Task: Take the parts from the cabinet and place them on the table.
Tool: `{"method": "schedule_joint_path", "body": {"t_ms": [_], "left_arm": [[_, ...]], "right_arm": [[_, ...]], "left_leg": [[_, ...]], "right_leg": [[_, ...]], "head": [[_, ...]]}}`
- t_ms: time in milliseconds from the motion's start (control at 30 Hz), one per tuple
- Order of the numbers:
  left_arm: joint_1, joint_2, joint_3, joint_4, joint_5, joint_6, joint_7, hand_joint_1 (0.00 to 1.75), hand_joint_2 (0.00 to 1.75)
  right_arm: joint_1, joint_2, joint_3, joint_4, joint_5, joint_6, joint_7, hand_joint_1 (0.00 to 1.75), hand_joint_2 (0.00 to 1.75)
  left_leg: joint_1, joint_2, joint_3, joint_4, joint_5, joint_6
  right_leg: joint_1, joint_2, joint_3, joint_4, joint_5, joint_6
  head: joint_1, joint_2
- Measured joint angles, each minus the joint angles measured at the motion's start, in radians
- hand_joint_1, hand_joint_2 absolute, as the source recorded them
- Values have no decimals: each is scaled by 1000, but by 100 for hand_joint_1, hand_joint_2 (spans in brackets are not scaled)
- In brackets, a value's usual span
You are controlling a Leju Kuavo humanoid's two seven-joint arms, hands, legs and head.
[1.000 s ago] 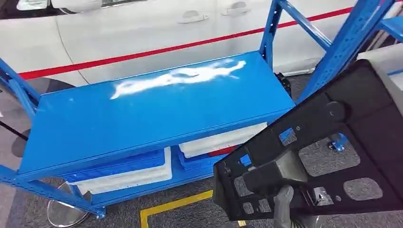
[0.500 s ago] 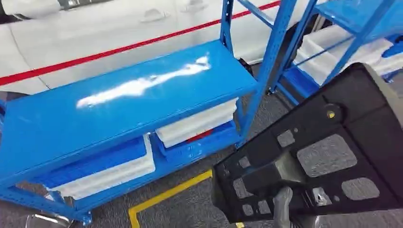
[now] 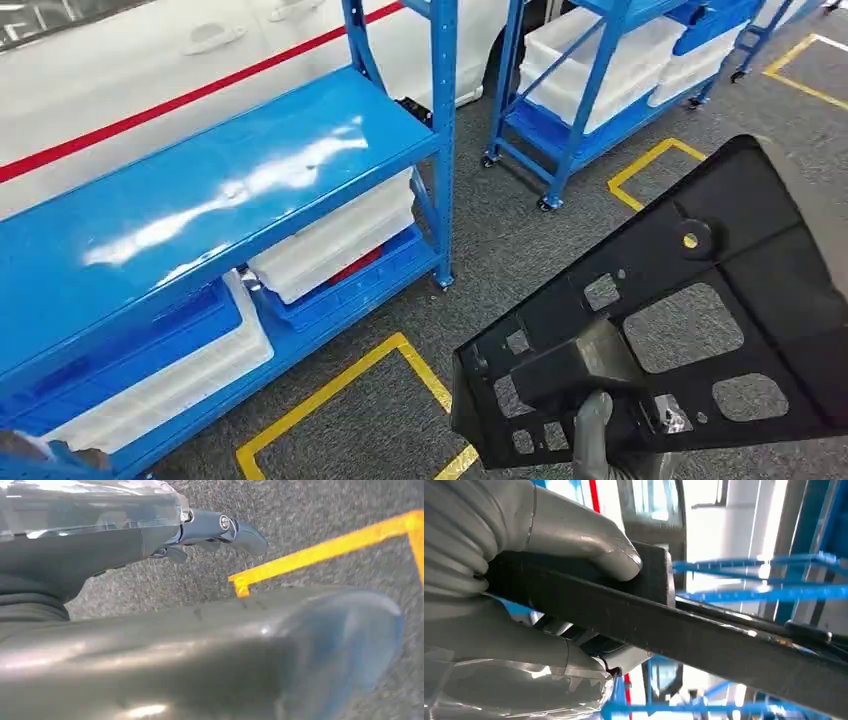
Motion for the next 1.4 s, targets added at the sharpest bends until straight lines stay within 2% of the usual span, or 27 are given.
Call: {"method": "schedule_joint_path", "body": {"t_ms": [67,133,167,200,233,267,367,433,500,567,633,667,700,733,767,867,933,967,1033,1067,1100,1167,1200,1233,1300,1367,1400], "left_arm": [[1,0,0,0,0,0,0,0,0],[0,0,0,0,0,-2,0,0,0],[-1,0,0,0,0,-2,0,0,0],[1,3,0,0,0,-2,0,0,0],[4,10,0,0,0,-2,1,0,0],[2,6,0,0,-1,-2,1,0,0],[-8,7,0,0,-1,-2,4,0,0],[-5,7,0,0,-2,-2,6,0,0],[0,7,0,0,-2,-2,10,0,0],[2,7,0,0,-3,-2,15,0,0],[0,6,0,0,-4,-2,17,0,0],[-1,6,0,0,-5,-2,18,0,0],[-2,6,0,0,-5,-2,19,0,0],[-1,8,0,0,-6,-2,20,0,0],[-1,8,0,0,-7,-2,21,0,0],[-10,8,0,0,-11,-4,23,0,0],[-10,8,0,0,-14,-5,24,0,0],[-8,8,0,0,-15,-5,24,0,0],[-4,8,-1,0,-17,-5,25,0,0],[-4,8,-1,0,-17,-5,25,0,0],[-3,8,-1,0,-18,-6,26,0,0],[-3,8,-1,0,-19,-6,27,0,0],[-3,8,-1,0,-19,-8,27,0,0],[0,9,-1,1,-19,-8,28,0,0],[-3,9,-1,1,-20,-8,27,0,0],[-11,9,-1,1,-20,-9,27,0,0],[-10,8,-1,1,-20,-10,27,0,0]], "right_arm": [[2,0,-2,0,2,0,0,175,175],[5,0,-5,0,6,-1,0,175,175],[6,1,-7,0,8,-1,0,175,175],[7,4,-8,0,9,-1,0,175,175],[6,7,-9,1,9,-1,0,175,175],[8,8,-10,1,10,-1,0,175,175],[16,13,-13,0,13,-2,0,175,175],[21,14,-14,0,17,-4,-1,175,175],[22,14,-16,1,18,-4,0,175,175],[29,14,-21,2,20,-5,0,175,175],[32,14,-25,4,21,-5,0,175,175],[32,14,-27,4,21,-5,0,175,175],[33,14,-27,4,23,-5,0,175,175],[33,15,-28,4,24,-5,0,175,175],[37,17,-29,4,25,-6,0,175,175],[48,23,-33,3,27,-8,0,175,175],[52,29,-37,2,30,-9,0,175,175],[53,32,-38,2,31,-9,0,175,175],[53,34,-40,2,34,-13,0,175,175],[57,34,-42,2,35,-15,0,175,175],[62,36,-44,2,37,-18,0,175,175],[66,39,-46,2,39,-18,0,175,175],[66,41,-48,2,39,-18,0,175,175],[67,42,-49,2,40,-18,0,175,175],[68,45,-50,2,41,-18,0,175,175],[73,45,-51,2,41,-18,0,175,175],[75,45,-51,2,41,-18,0,175,175]], "left_leg": [[-3,-5,-9,69,-8,8],[-9,-12,64,-38,59,26],[-16,-35,123,-139,102,40],[-20,-83,162,-218,113,57],[-17,-109,179,-243,106,62],[-21,-99,178,-245,114,56],[-18,-62,184,-284,138,68],[-16,-31,190,-303,154,75],[-18,2,181,-299,155,76],[-16,34,170,-291,154,74],[-12,62,161,-277,149,67],[-9,74,159,-267,143,59],[-9,82,158,-253,136,50],[-16,89,148,-242,126,40],[-15,96,150,-236,124,34],[-10,125,158,-236,126,19],[-2,34,137,-186,72,8],[-1,10,110,-119,28,7],[-1,-4,36,46,-43,8],[-2,-4,20,81,-44,9],[-2,-5,28,66,-20,13],[-2,-16,94,-74,67,22],[-1,-45,138,-169,111,27],[-1,-108,156,-219,104,32],[-6,-92,150,-225,110,31],[-11,-72,152,-228,118,42],[1,-54,153,-243,131,54]], "right_leg": [[9,31,-20,5,14,-2],[16,61,-28,6,22,-3],[20,76,-28,6,26,-2],[16,85,-29,6,29,-2],[19,93,-35,7,34,6],[9,104,-38,6,42,14],[9,133,-42,-4,57,33],[13,36,-69,47,8,40],[4,13,-137,196,-75,53],[-6,8,-175,291,-100,66],[-16,-4,-120,207,-45,79],[-20,-24,-63,117,-8,85],[-22,-68,-12,38,13,89],[-9,-92,-6,18,-5,73],[-14,-71,-11,19,0,55],[-5,-42,-22,17,6,31],[-10,-20,-28,13,16,16],[-9,-11,-33,13,20,11],[-3,17,-43,14,26,7],[-1,31,-46,15,29,7],[0,47,-47,16,30,9],[1,76,-46,18,34,13],[0,90,-47,20,35,16],[1,100,-52,23,39,23],[-5,121,-62,22,48,38],[-7,145,-64,13,60,55],[-7,134,-69,20,58,55]], "head": [[0,0],[0,0],[0,0],[1,0],[5,0],[0,0],[0,0],[5,0],[5,0],[5,0],[5,0],[5,0],[5,0],[6,0],[1,0],[-1,0],[-3,0],[-3,0],[-3,0],[-3,0],[-3,0],[-3,0],[-3,0],[-2,0],[-2,0],[-2,0],[-1,0]]}}
